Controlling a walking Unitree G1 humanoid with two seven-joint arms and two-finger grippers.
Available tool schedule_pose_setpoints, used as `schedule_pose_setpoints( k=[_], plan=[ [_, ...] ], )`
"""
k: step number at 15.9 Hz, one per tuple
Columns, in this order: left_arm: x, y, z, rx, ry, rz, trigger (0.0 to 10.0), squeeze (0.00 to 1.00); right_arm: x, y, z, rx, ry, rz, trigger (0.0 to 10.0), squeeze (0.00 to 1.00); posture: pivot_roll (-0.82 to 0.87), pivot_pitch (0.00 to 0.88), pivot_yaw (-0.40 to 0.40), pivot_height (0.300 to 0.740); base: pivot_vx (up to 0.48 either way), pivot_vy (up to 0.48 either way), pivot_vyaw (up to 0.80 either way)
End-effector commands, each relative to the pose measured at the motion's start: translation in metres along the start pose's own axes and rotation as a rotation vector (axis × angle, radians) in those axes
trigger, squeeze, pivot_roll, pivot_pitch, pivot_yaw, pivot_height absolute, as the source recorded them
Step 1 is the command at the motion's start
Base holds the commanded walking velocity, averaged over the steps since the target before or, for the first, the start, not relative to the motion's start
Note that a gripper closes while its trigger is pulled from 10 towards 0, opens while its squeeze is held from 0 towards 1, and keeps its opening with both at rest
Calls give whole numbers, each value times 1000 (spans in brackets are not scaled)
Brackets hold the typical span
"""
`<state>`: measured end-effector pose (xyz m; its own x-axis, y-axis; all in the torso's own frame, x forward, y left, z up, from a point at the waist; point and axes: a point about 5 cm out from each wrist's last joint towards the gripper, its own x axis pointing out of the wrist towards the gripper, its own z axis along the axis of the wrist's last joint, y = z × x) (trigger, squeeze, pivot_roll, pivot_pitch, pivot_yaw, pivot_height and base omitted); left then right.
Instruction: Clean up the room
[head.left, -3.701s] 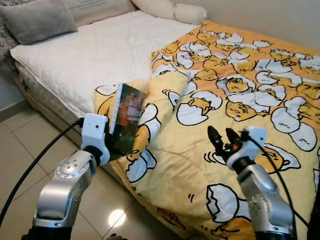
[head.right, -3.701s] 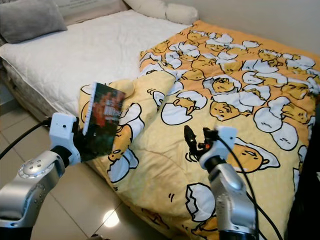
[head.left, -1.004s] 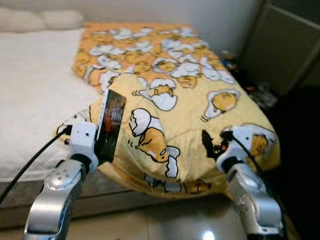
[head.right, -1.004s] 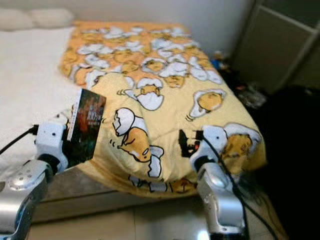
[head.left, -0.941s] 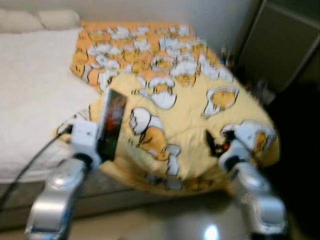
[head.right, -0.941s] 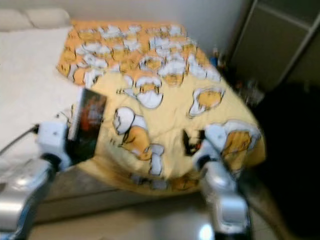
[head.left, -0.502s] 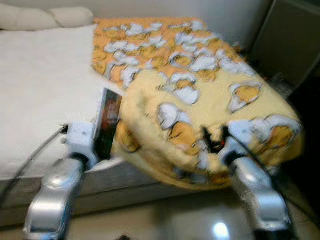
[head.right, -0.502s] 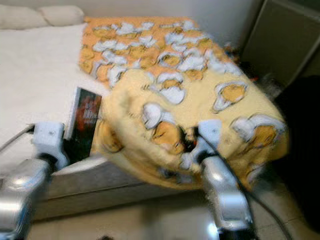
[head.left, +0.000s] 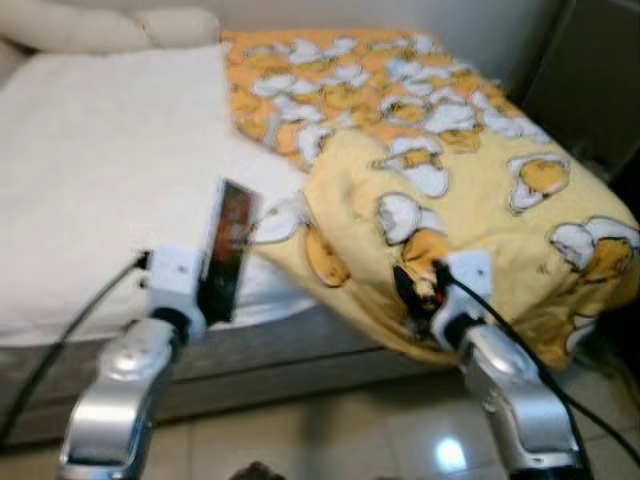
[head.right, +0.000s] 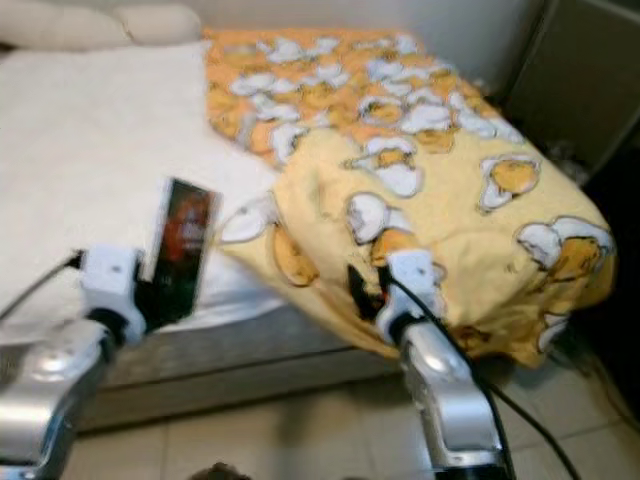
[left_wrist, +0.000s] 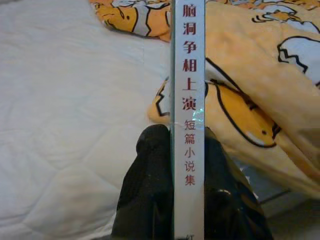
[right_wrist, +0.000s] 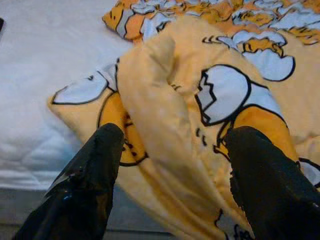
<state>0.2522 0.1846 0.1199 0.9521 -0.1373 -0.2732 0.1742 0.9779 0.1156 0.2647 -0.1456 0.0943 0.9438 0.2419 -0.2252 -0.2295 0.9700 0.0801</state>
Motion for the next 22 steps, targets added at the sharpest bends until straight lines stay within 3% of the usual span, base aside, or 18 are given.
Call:
schedule_pose_setpoints(
  k=[1,22],
  plan=[
    [0,3,14,18,-62,8,10000,0,1,2,7,7,-28,8,10000,0,-53,0,-33,740,0,420,0],
    [4,7,16,53,-69,-2,10000,0,6,8,7,42,-42,3,10000,0,-40,0,-30,740,0,418,0]
  ],
)
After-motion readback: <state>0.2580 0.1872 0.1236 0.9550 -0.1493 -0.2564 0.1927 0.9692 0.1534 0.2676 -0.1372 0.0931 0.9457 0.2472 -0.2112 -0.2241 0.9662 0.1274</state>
